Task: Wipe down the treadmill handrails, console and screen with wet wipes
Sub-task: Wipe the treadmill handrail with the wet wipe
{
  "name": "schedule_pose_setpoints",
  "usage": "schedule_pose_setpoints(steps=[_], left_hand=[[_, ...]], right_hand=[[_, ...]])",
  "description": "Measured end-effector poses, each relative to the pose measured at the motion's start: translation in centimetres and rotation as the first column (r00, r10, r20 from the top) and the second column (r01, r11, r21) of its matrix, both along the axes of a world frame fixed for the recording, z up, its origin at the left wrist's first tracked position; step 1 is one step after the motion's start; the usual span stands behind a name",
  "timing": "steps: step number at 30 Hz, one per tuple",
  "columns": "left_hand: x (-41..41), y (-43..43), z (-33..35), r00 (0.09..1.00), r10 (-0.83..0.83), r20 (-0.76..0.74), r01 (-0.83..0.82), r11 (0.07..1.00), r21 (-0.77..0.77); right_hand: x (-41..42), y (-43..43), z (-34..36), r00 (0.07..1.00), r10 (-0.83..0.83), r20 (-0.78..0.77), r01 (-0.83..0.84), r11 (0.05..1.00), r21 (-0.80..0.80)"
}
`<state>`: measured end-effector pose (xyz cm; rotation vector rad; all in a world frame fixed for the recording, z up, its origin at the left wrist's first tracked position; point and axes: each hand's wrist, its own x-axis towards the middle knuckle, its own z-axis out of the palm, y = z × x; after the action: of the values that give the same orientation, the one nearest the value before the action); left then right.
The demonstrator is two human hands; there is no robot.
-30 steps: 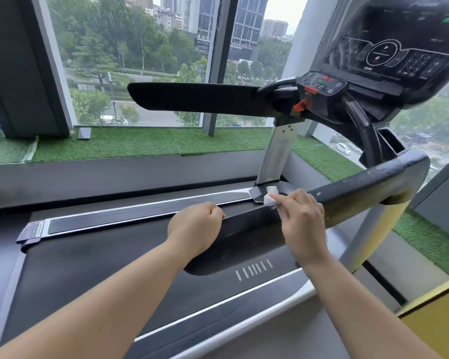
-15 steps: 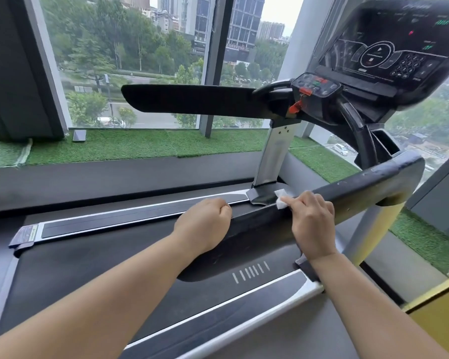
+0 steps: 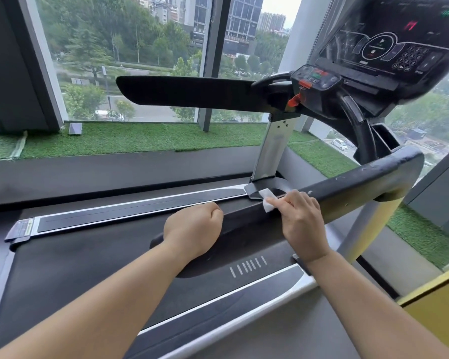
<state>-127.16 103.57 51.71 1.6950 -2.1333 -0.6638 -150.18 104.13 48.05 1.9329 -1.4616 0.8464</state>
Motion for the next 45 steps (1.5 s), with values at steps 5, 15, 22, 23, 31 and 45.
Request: schedule_pose_setpoints(steps=[5, 15, 22, 23, 31, 45], left_hand=[[0.0, -0.3, 0.2, 1.000, -0.010, -0.018, 0.011, 0.999, 0.052], [-4.3, -2.2, 0.8, 0.976, -0.094, -0.194, 0.099, 0.995, 0.015], [-4.8, -1.9, -0.4, 0.993, -0.118, 0.010, 0.119, 0.990, -0.071], [-4.8, -1.9, -0.4, 0.993, -0.121, 0.020, 0.122, 0.989, -0.080], [-4.3, -1.6, -0.1, 0.992, -0.125, 0.006, 0.125, 0.991, -0.057], [-3.9, -2.0, 0.3, 0.992, 0.011, -0.129, -0.003, 0.998, 0.063]], right_hand=[[-2.8, 0.2, 1.5, 0.977, -0.152, 0.148, 0.147, 0.988, 0.042], [2.1, 0.9, 2.4, 0.916, -0.116, 0.385, -0.005, 0.955, 0.298], [1.5, 0.5, 2.6, 0.914, -0.077, 0.397, -0.069, 0.938, 0.340], [1.4, 0.4, 2.5, 0.920, -0.040, 0.391, -0.089, 0.948, 0.306], [-2.1, -0.6, 2.9, 0.958, -0.126, 0.258, 0.069, 0.973, 0.218], [2.6, 0.1, 0.4, 0.955, 0.185, 0.234, -0.214, 0.971, 0.105]])
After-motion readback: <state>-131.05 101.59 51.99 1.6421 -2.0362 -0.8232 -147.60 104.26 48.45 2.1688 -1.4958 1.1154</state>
